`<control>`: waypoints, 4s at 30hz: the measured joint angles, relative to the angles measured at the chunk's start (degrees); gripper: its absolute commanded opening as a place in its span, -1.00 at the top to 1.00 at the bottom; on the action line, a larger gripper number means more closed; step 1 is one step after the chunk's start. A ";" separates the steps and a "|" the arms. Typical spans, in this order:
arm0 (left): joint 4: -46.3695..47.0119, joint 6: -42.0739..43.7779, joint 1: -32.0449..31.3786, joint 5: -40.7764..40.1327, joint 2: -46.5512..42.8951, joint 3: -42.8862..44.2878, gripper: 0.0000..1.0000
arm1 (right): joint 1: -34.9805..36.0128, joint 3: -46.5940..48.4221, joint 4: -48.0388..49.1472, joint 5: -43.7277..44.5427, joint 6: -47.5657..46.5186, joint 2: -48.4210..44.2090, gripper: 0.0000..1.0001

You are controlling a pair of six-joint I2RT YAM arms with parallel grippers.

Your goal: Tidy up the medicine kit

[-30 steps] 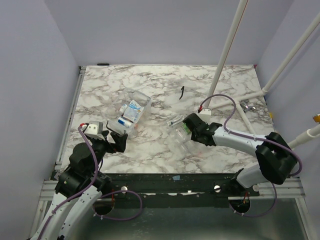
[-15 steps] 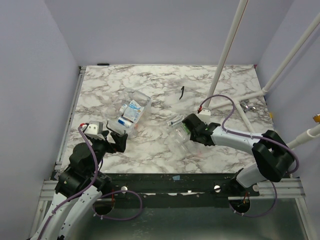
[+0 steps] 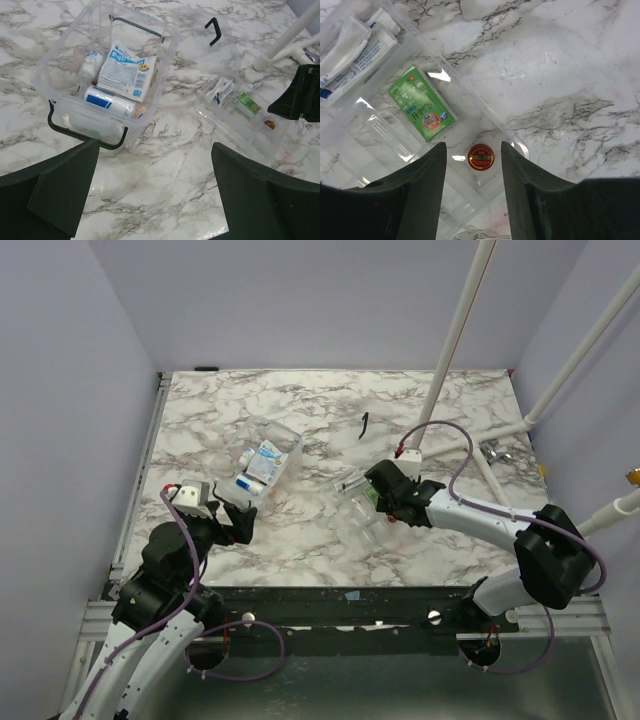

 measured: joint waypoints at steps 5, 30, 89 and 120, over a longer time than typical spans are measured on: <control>0.00 -0.02 0.00 0.15 0.52 0.00 -0.97 | 0.00 3.30 -0.50 -0.61 -3.43 -1.03 -0.02; -0.04 -0.44 0.83 -0.17 0.94 0.00 -0.97 | 5.68 35.85 7.06 -19.02 -4.13 18.75 -0.29; 0.39 18.71 24.48 10.34 79.41 44.04 -0.50 | 8.15 -0.90 8.31 -20.81 -12.02 -14.05 -0.34; -2.16 14.21 25.73 14.36 86.51 44.37 0.91 | 8.15 -1.18 7.96 -21.42 -12.92 -12.55 -0.34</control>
